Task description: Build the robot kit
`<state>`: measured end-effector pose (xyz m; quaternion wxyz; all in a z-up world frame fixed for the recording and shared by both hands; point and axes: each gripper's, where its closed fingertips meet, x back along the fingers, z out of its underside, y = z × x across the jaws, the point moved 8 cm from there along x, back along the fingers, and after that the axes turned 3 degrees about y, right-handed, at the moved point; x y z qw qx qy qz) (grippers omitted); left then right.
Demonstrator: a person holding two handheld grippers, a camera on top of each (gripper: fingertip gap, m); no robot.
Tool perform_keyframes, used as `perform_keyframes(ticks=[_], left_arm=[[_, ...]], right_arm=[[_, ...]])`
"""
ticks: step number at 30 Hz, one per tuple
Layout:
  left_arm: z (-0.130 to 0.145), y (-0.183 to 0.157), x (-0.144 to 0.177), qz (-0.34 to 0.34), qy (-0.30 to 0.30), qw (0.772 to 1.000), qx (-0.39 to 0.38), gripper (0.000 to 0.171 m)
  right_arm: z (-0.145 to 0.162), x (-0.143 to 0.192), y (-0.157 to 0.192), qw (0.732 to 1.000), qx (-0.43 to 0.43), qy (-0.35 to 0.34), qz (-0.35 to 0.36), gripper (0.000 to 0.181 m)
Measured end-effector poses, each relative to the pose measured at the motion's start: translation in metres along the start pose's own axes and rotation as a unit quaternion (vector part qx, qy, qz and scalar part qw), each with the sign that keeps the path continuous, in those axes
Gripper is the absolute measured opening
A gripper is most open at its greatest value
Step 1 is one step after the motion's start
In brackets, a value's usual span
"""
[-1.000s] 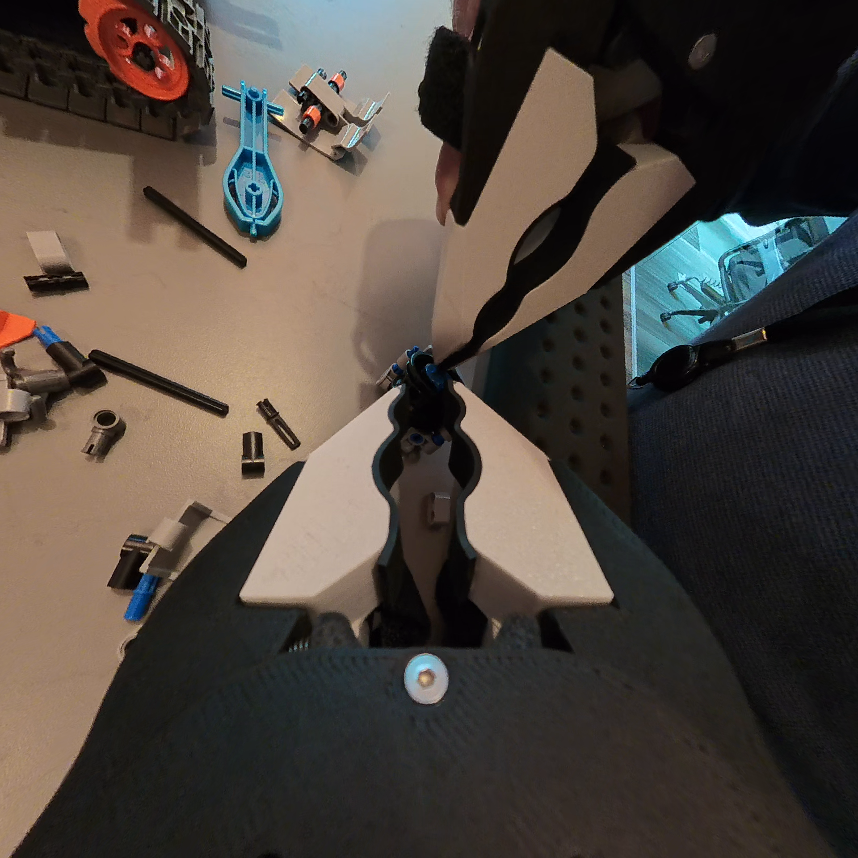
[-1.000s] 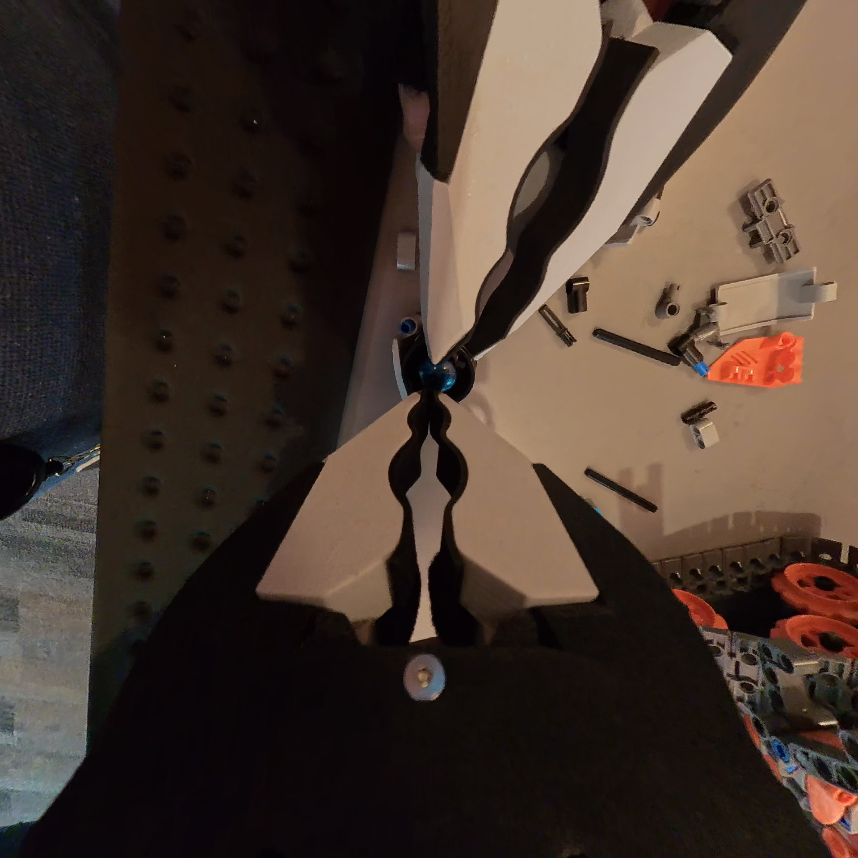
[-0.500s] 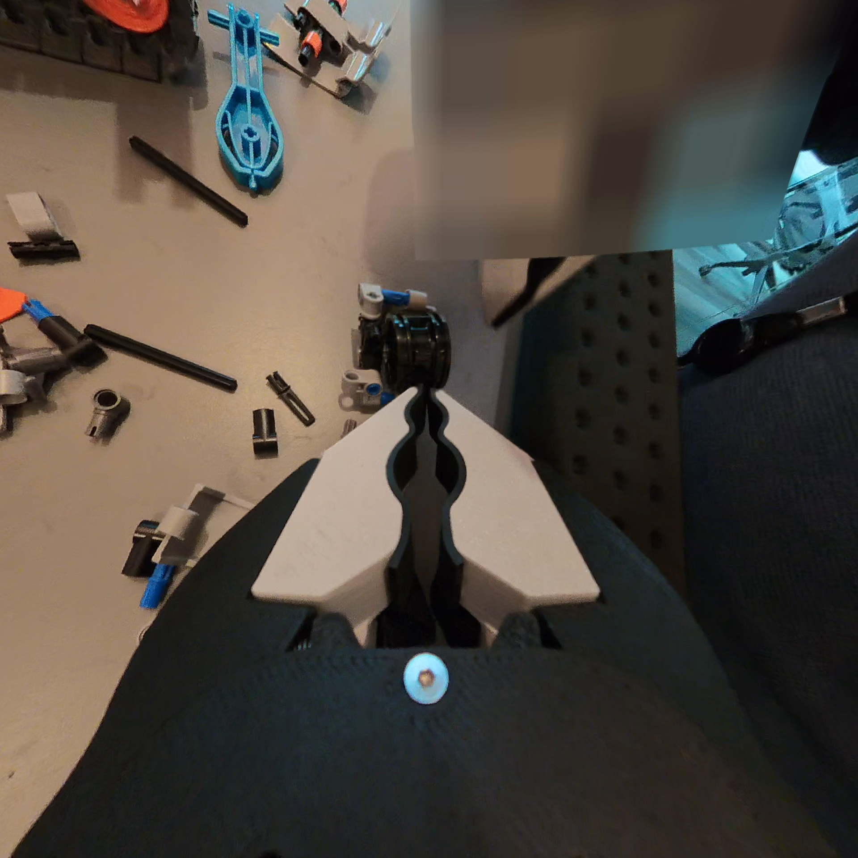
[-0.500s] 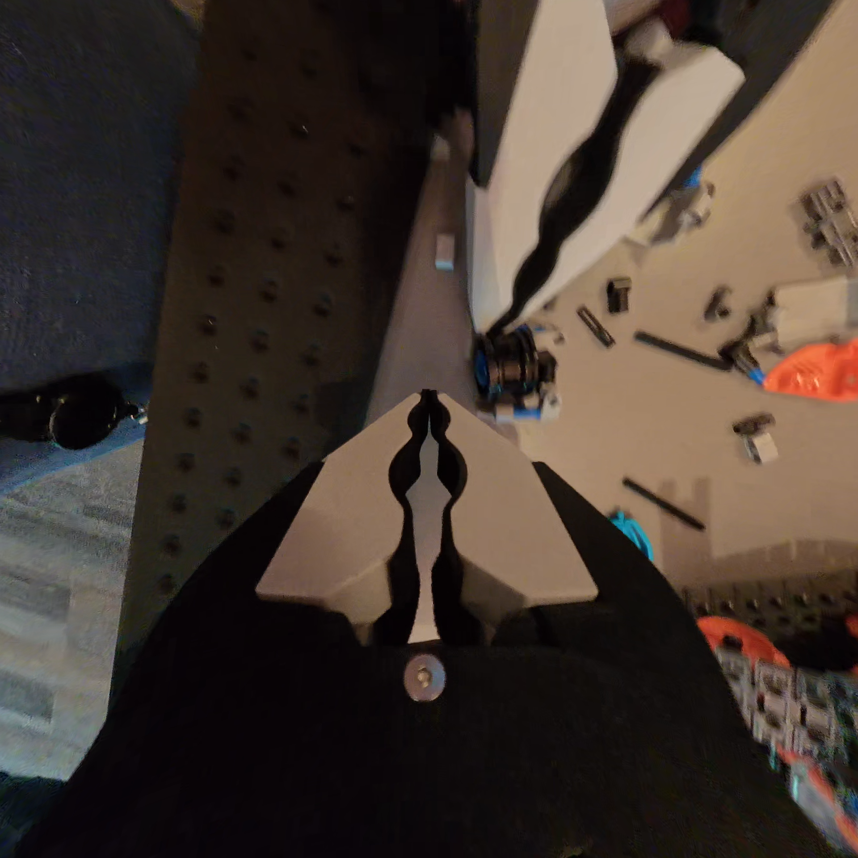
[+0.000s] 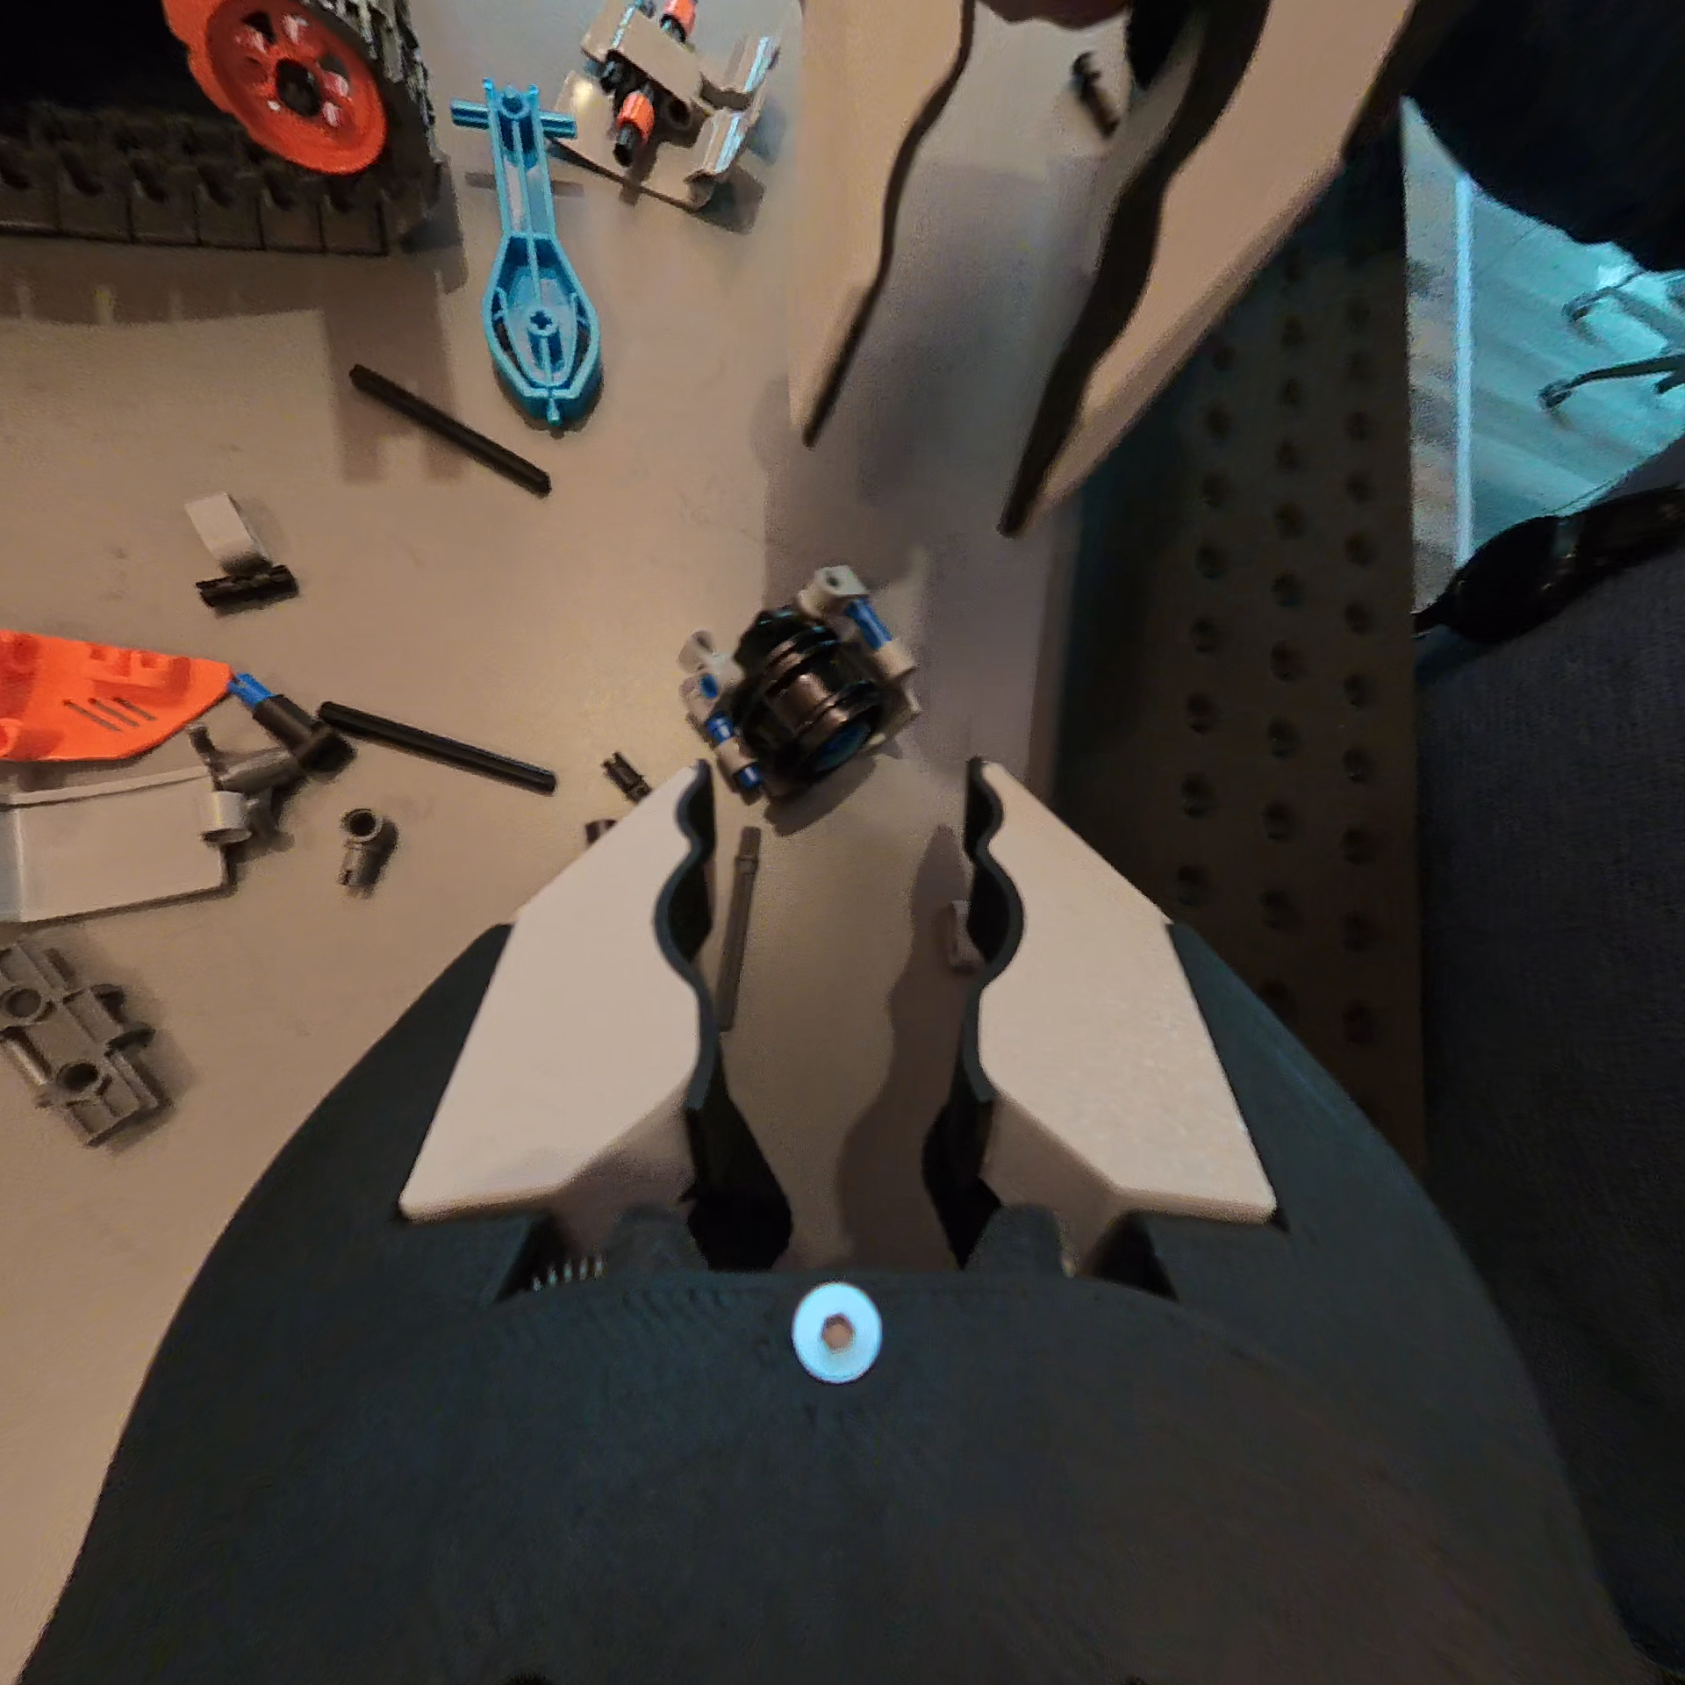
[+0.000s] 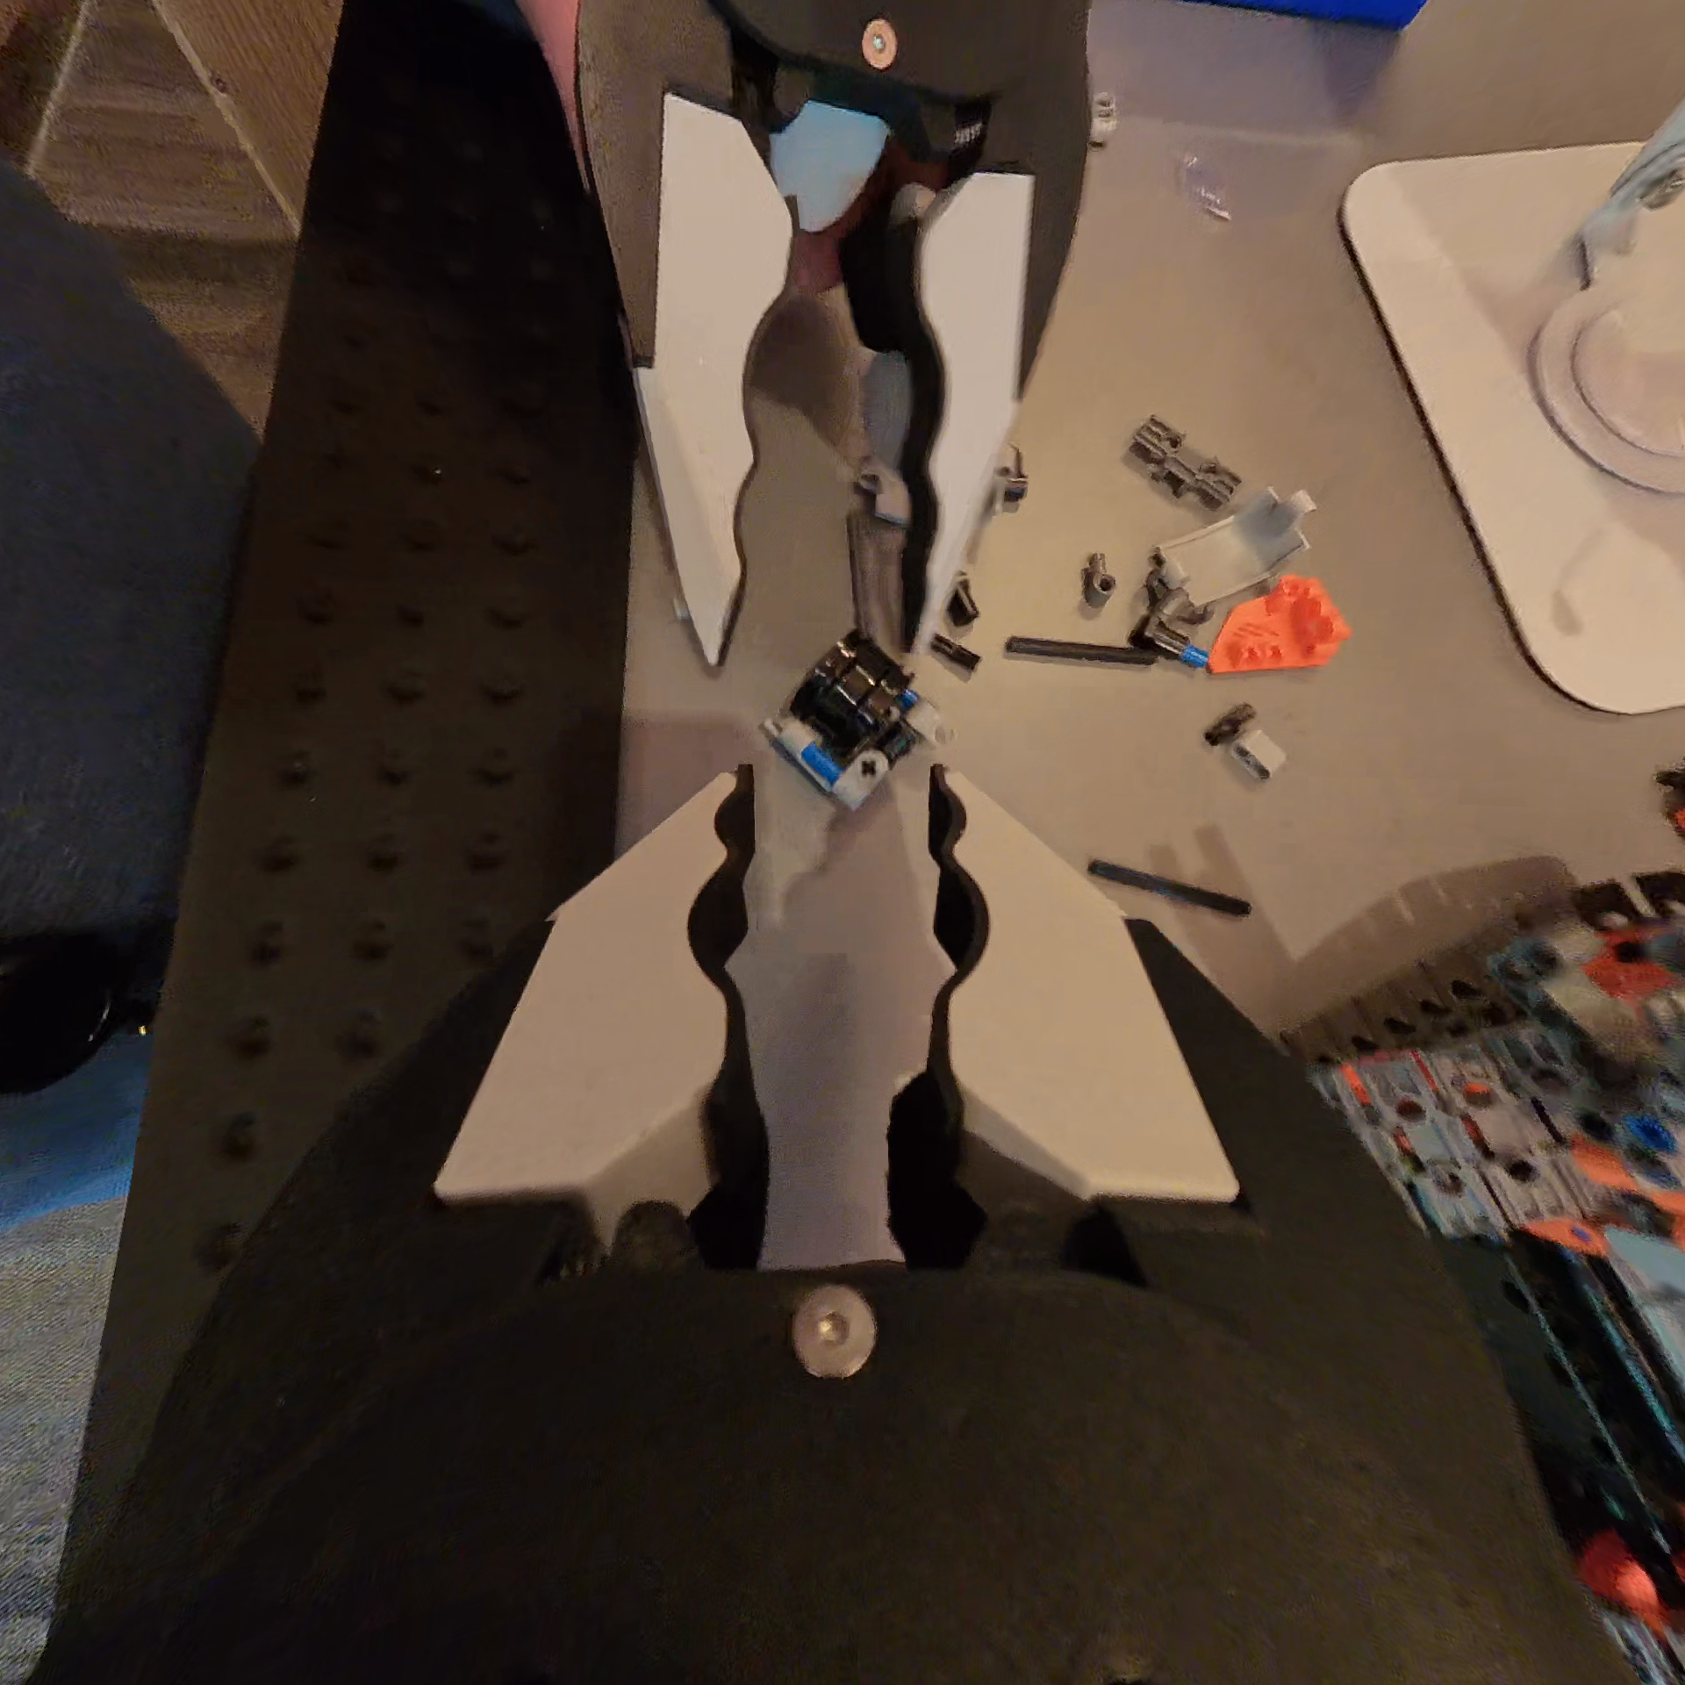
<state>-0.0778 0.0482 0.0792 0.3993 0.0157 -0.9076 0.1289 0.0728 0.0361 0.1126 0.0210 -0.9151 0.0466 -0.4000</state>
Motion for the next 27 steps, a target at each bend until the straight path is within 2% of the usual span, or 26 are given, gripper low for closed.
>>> perform_keyframes(ticks=[1, 5, 7, 9, 10, 12, 16, 17, 18, 24, 27], left_arm=[[0.0, 0.002, -0.001, -0.012, 0.004, 1.0, -0.005, 0.06], [0.001, 0.003, -0.008, -0.006, 0.015, 1.0, -0.019, 0.045], [-0.001, 0.002, -0.009, 0.002, 0.005, 1.0, -0.025, 0.031], [-0.003, 0.0, -0.011, 0.008, 0.002, 1.0, -0.027, 0.008], [-0.004, -0.002, -0.012, -0.004, 0.007, 0.999, -0.038, 0.006], [-0.005, -0.008, -0.015, -0.012, 0.009, 0.998, -0.062, 0.0], [-0.008, -0.005, -0.013, -0.018, -0.005, 0.999, -0.044, 0.046], [-0.009, -0.003, -0.014, -0.018, -0.008, 0.999, -0.039, 0.062], [-0.009, -0.001, -0.015, -0.015, -0.002, 0.999, -0.031, 0.068], [-0.014, -0.002, -0.023, 0.03, 0.007, 0.999, -0.027, 0.058], [-0.016, -0.003, -0.025, 0.035, 0.013, 0.999, -0.03, 0.059]], right_arm=[[-0.001, -0.006, 0.001, 1.0, -0.001, 0.006, -0.011, 0.039], [0.0, -0.03, 0.0, 0.998, -0.04, 0.044, -0.013, 0.052], [0.004, -0.036, 0.0, 0.998, -0.05, 0.044, -0.02, 0.05], [0.005, -0.042, -0.001, 0.997, -0.064, 0.041, -0.016, 0.042], [0.005, -0.044, 0.001, 0.997, -0.062, 0.037, -0.018, 0.035], [0.006, -0.043, 0.002, 0.998, -0.049, 0.037, -0.012, 0.034], [0.008, -0.04, 0.004, 0.999, -0.033, 0.019, -0.011, 0.032], [0.009, -0.04, 0.004, 0.999, -0.035, 0.012, -0.013, 0.032], [0.01, -0.04, 0.004, 0.999, -0.036, 0.004, -0.015, 0.033], [0.017, -0.027, -0.001, 0.998, -0.051, 0.012, -0.025, 0.05], [0.021, -0.02, -0.004, 0.997, -0.072, 0.001, -0.042, 0.047]])
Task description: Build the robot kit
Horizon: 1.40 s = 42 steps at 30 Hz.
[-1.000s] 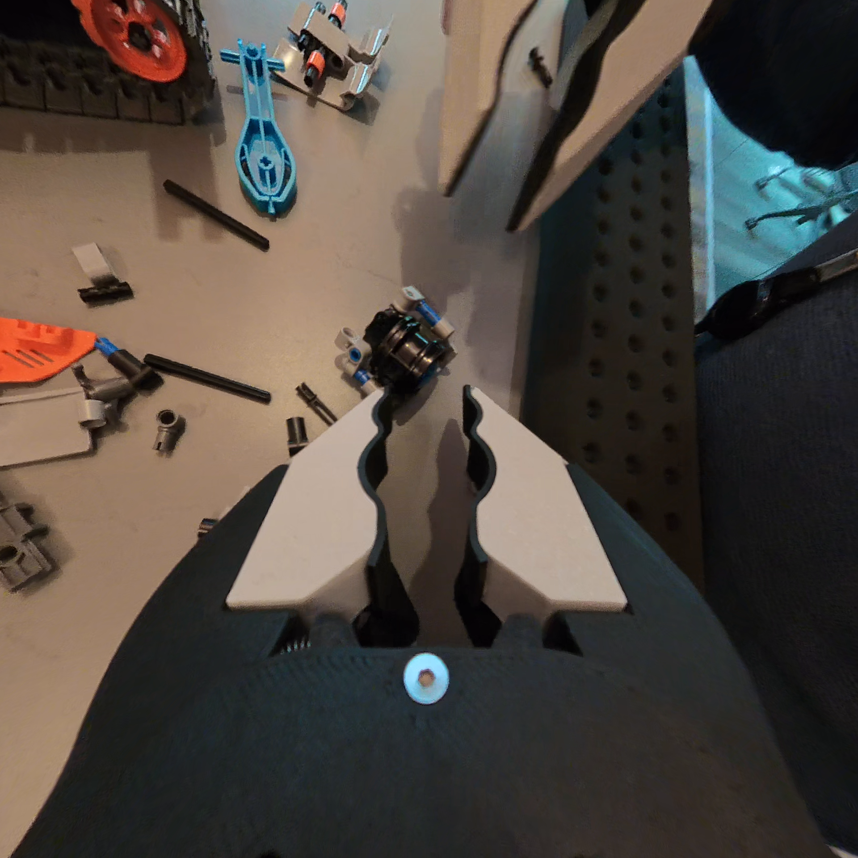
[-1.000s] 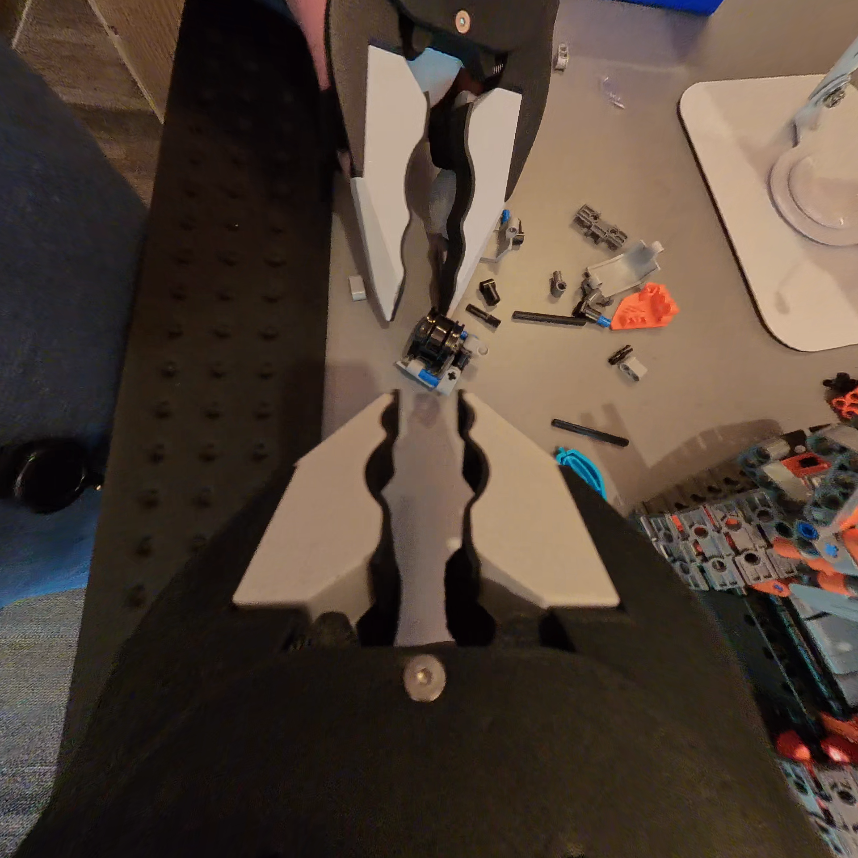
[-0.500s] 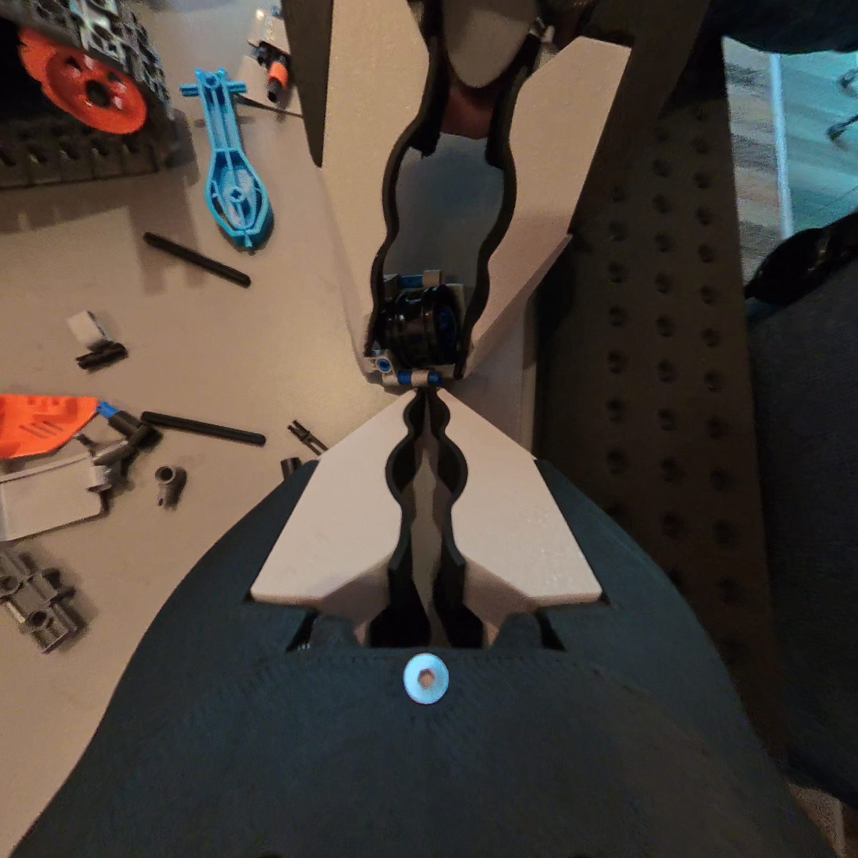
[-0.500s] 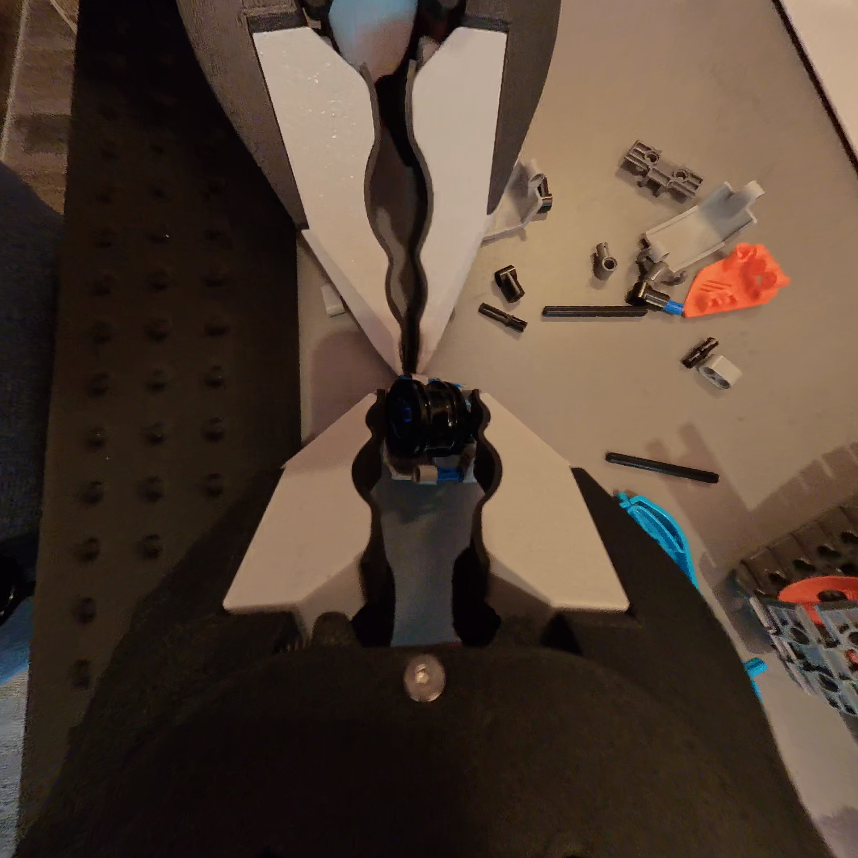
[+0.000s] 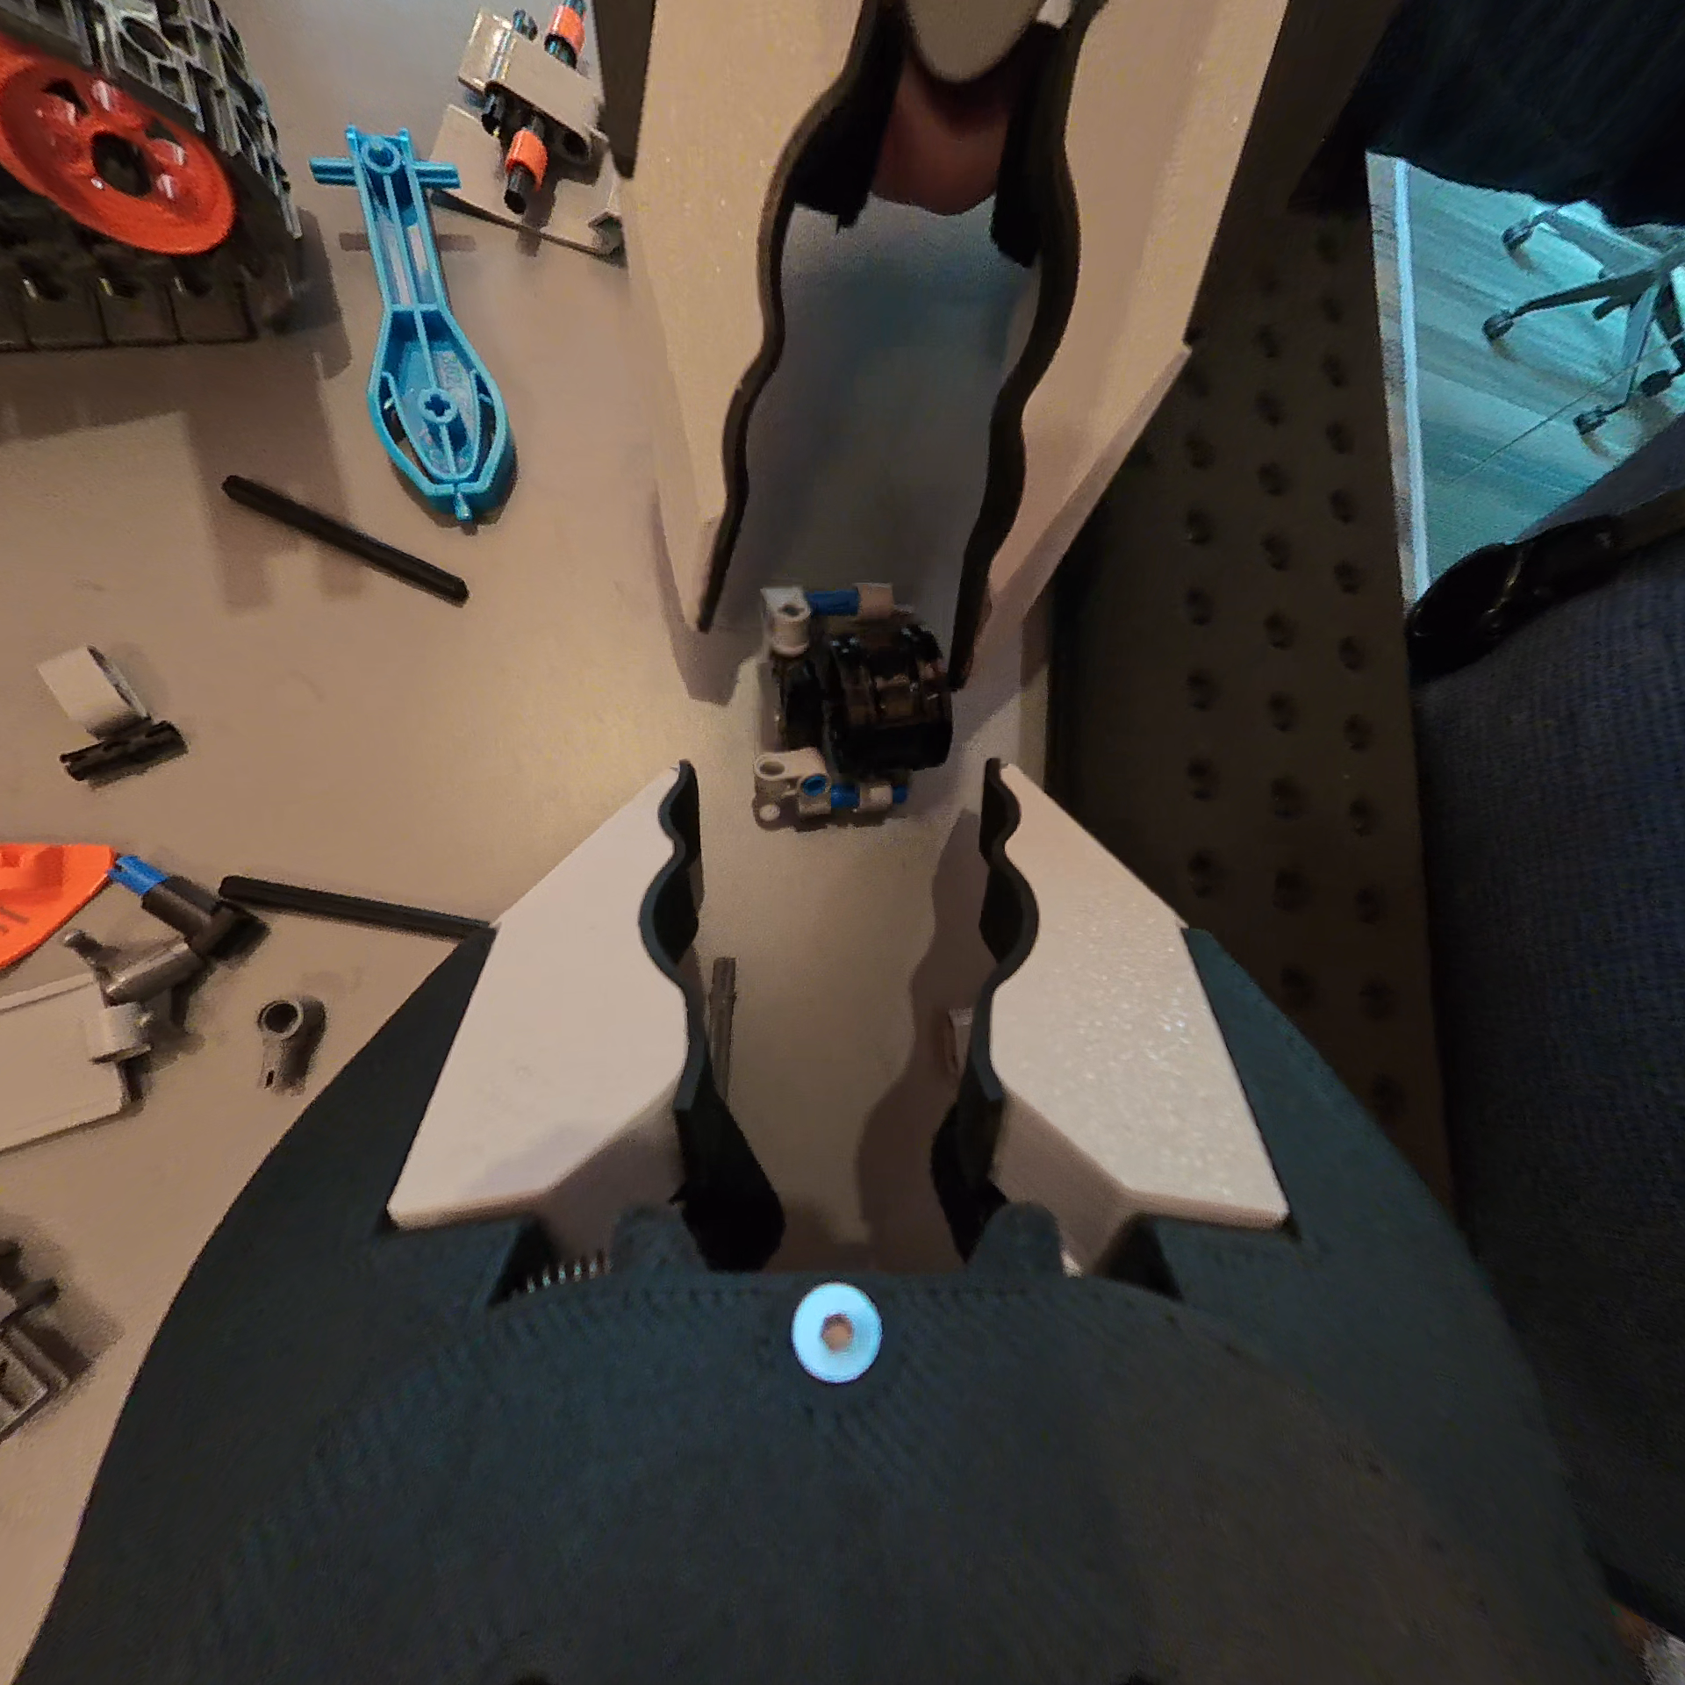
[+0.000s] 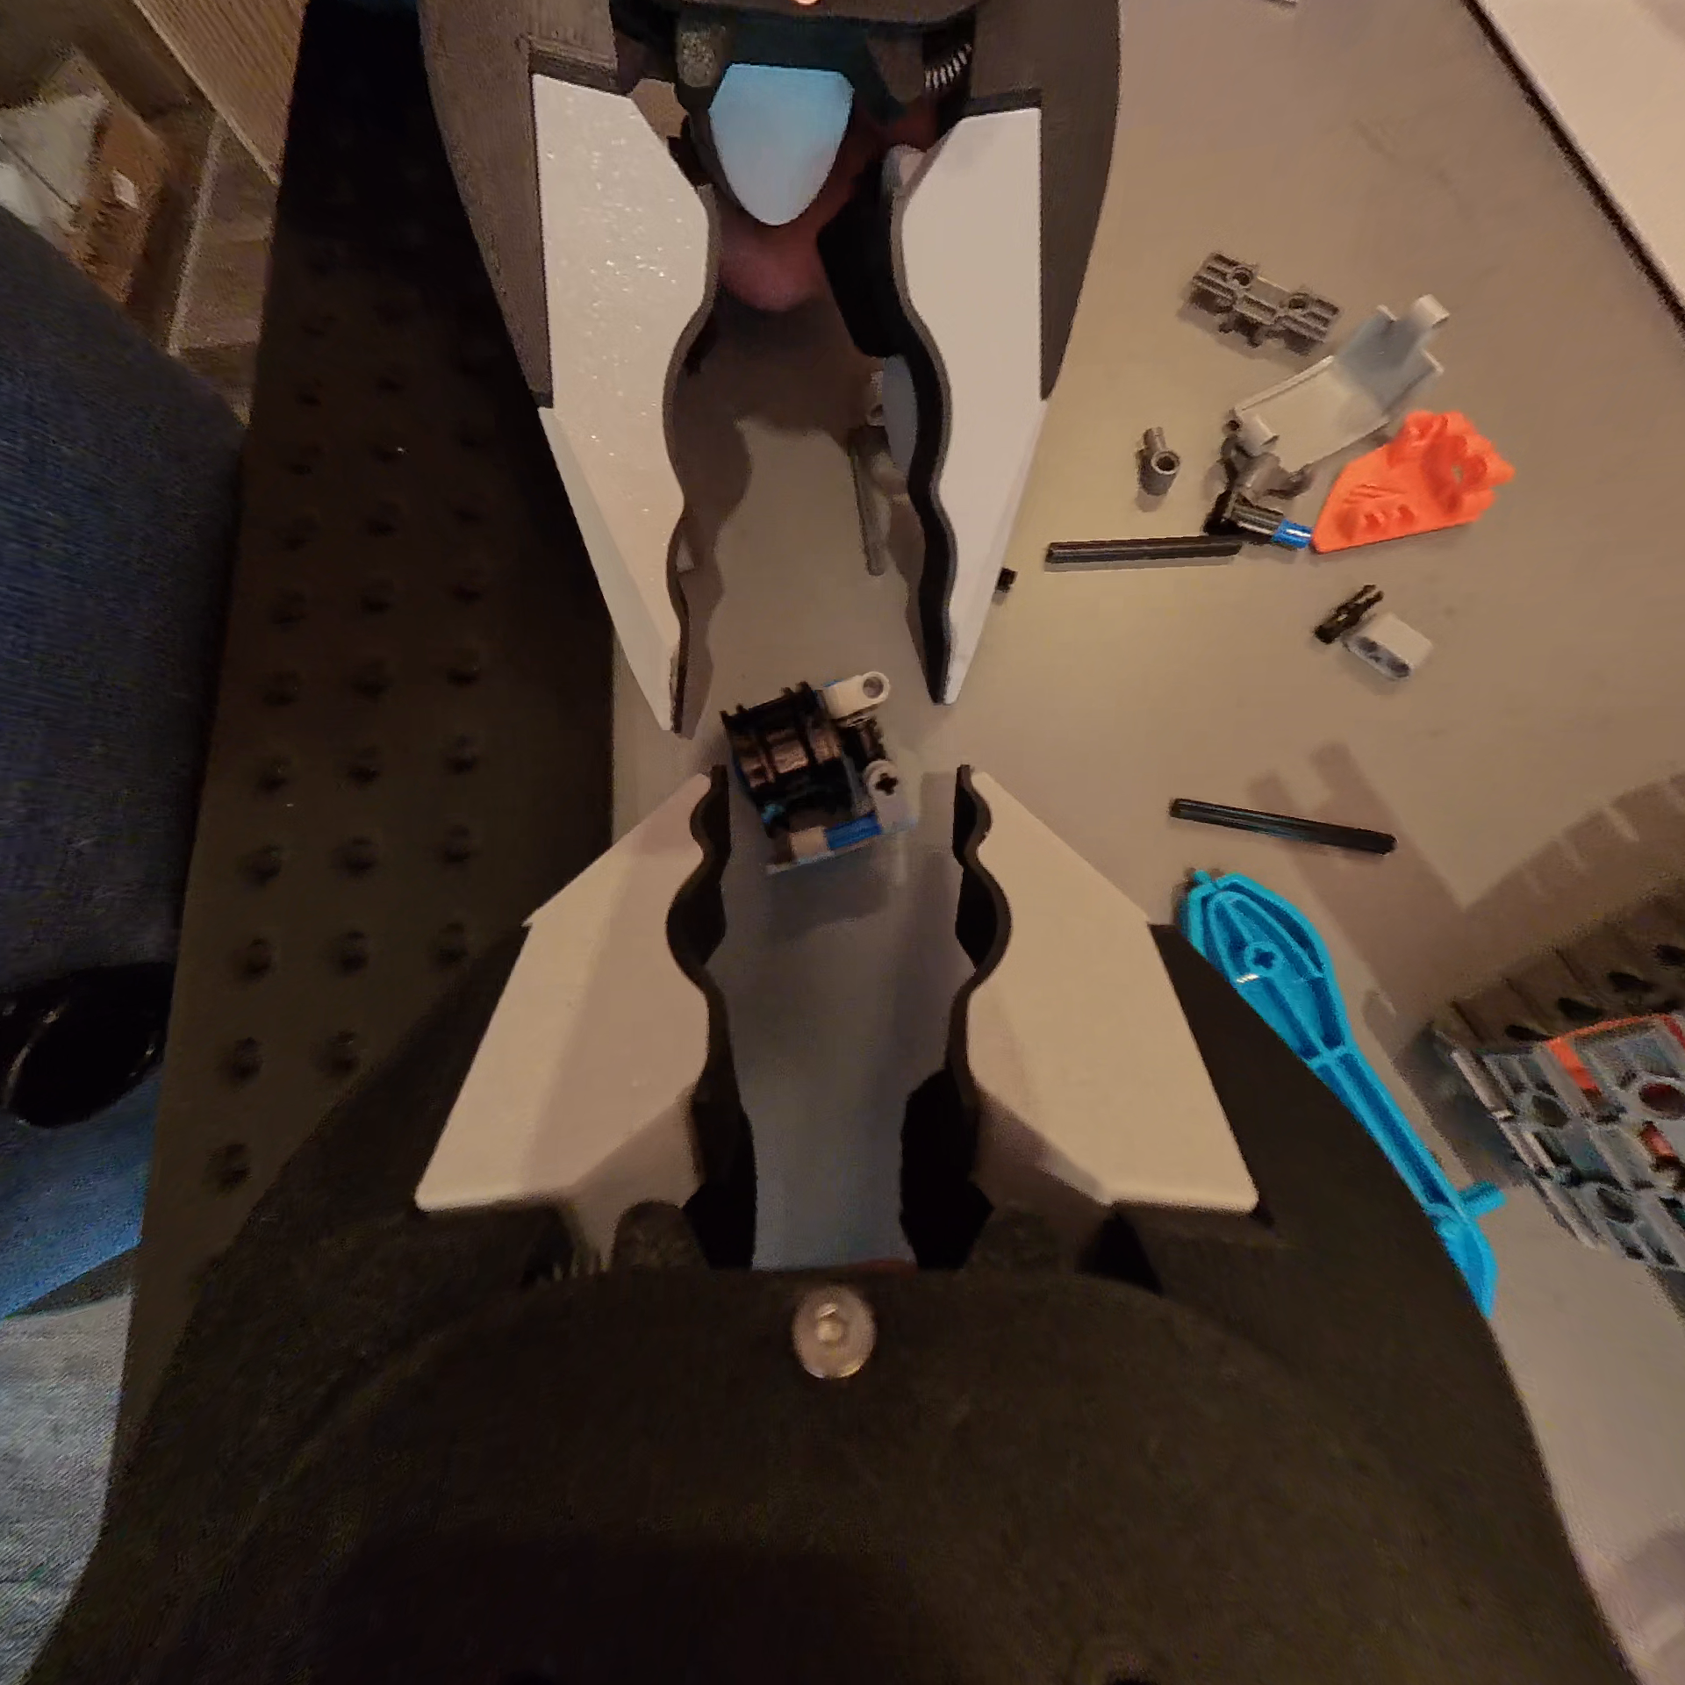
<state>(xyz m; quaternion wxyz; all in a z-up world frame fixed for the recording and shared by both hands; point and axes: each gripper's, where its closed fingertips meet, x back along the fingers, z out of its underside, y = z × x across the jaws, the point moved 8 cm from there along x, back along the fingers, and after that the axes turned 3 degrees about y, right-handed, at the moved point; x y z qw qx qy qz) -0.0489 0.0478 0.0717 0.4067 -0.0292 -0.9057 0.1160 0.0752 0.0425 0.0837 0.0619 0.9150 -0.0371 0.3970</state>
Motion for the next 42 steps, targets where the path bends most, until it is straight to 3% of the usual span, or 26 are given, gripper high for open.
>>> perform_keyframes(ticks=[4, 6, 17, 34, 38, 41, 42], left_arm=[[-0.003, -0.002, -0.004, -0.001, 0.008, 1.0, -0.011, 0.053], [-0.003, -0.004, -0.006, -0.013, 0.014, 0.999, -0.025, 0.04], [0.0, -0.015, -0.01, -0.066, 0.024, 0.993, -0.09, 0.036], [-0.003, -0.012, -0.011, -0.056, 0.033, 0.989, -0.136, 0.035], [0.0, -0.011, -0.007, -0.075, 0.023, 0.99, -0.121, 0.039], [0.005, -0.01, -0.004, -0.091, 0.018, 0.99, -0.104, 0.054], [0.006, -0.012, -0.004, -0.089, 0.018, 0.99, -0.106, 0.05]], right_arm=[[0.003, -0.009, 0.003, 1.0, 0.015, 0.013, -0.01, 0.041], [0.003, -0.009, 0.002, 1.0, 0.021, 0.007, -0.001, 0.041], [0.002, -0.011, 0.009, 0.997, 0.077, 0.004, 0.024, 0.039], [0.003, -0.012, 0.007, 0.998, 0.064, 0.021, 0.013, 0.037], [0.004, -0.01, 0.011, 0.995, 0.082, -0.004, 0.057, 0.038], [0.007, -0.008, 0.012, 0.988, 0.123, -0.014, 0.093, 0.037], [0.007, -0.008, 0.013, 0.984, 0.142, -0.017, 0.103, 0.037]])
